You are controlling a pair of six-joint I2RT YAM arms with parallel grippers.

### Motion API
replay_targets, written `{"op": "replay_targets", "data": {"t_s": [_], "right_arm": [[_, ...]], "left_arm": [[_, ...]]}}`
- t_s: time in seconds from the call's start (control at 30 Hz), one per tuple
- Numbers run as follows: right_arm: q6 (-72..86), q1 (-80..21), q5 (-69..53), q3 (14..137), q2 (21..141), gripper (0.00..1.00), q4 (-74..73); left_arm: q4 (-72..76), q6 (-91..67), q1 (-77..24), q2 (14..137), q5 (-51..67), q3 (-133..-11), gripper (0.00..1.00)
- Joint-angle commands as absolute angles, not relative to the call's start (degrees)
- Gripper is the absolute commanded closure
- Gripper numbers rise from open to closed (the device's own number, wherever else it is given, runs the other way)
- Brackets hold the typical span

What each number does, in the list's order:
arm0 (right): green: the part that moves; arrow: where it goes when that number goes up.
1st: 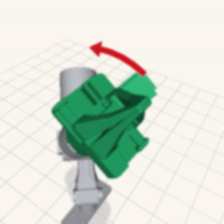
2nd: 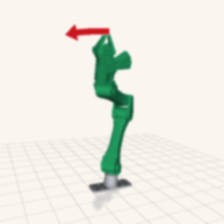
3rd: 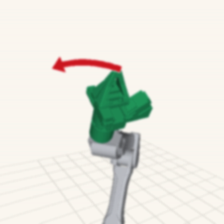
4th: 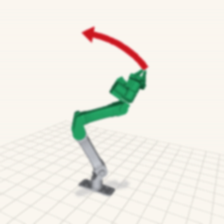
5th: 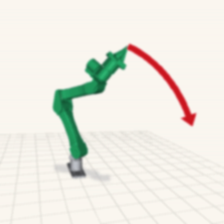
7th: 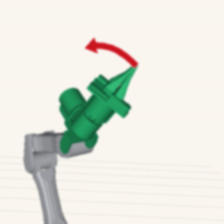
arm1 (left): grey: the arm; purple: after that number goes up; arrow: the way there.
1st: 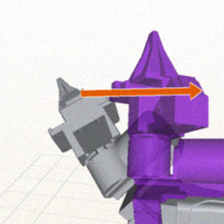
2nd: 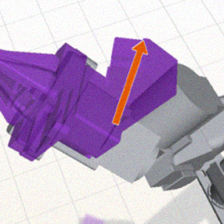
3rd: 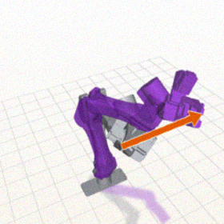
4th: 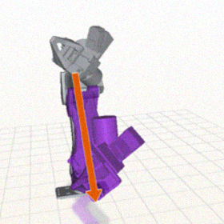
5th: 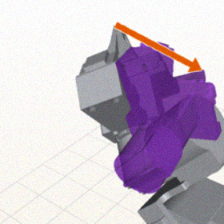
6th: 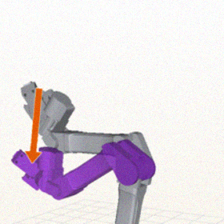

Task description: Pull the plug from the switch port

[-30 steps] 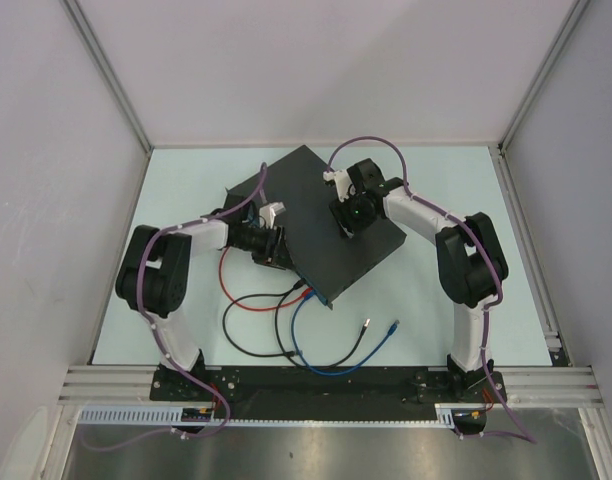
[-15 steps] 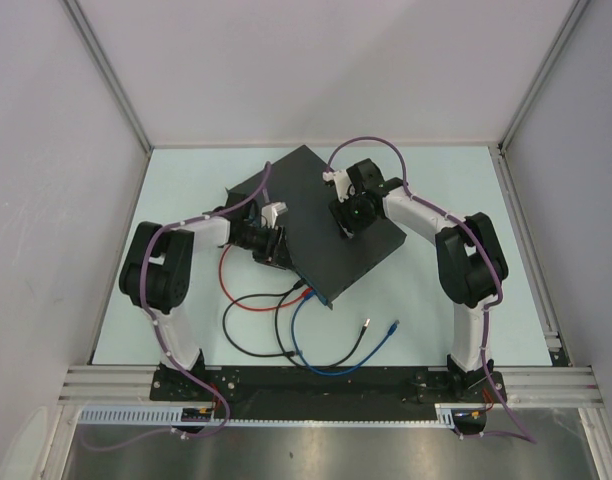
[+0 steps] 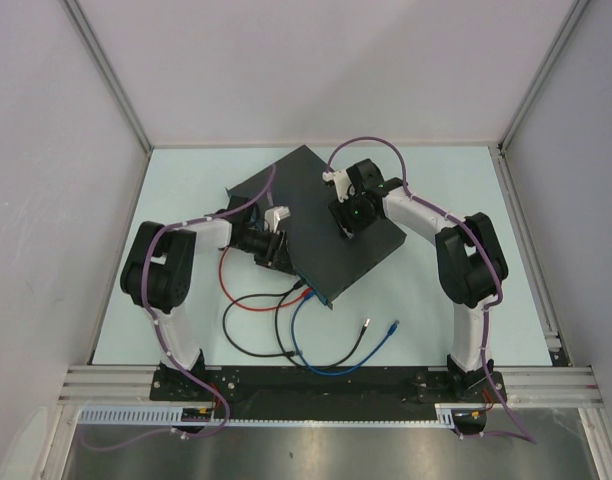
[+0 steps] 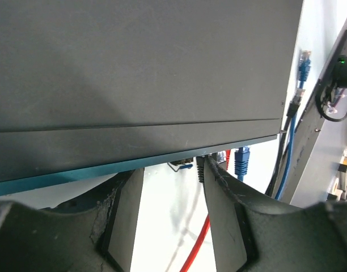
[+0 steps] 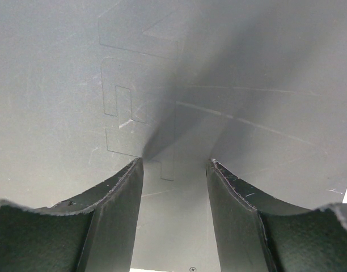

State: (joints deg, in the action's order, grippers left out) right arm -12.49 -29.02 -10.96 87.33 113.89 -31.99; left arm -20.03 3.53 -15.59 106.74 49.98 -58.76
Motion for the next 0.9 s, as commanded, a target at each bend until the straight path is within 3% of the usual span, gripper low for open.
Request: {"op": "replay_targets", "data": {"t_s": [0.0, 0.27, 0.47, 0.67, 0.8, 0.87], "right_arm": [[-12.4, -29.5, -11.0, 87.3, 115.8, 0.46, -33.8], [-12.7, -29.6, -10.3, 87.2, 115.3, 0.46, -33.9], [-13.0, -29.5, -9.8, 86.7, 114.8, 0.46, -34.2], [-13.1, -29.7, -10.0, 86.9, 115.2, 0.46, -33.8], [-13.1, -29.9, -10.0, 87.5, 115.8, 0.46, -34.0], [-13.3, -30.1, -9.9, 87.6, 116.0, 0.46, -34.1]], "left_arm": [[-19.0, 4.5, -16.4, 106.9, 47.0, -59.7, 0.48], [-21.6, 0.7, -19.2, 108.2, 34.4, -62.1, 0.48], [-30.5, -3.6, -19.1, 105.0, 17.8, -62.1, 0.47], [-26.2, -5.5, -14.2, 97.7, 16.3, -49.8, 0.50], [-24.9, -2.5, -12.3, 96.9, 18.9, -50.8, 0.47], [-23.9, -1.3, -11.5, 97.3, 27.4, -53.2, 0.47]]}}
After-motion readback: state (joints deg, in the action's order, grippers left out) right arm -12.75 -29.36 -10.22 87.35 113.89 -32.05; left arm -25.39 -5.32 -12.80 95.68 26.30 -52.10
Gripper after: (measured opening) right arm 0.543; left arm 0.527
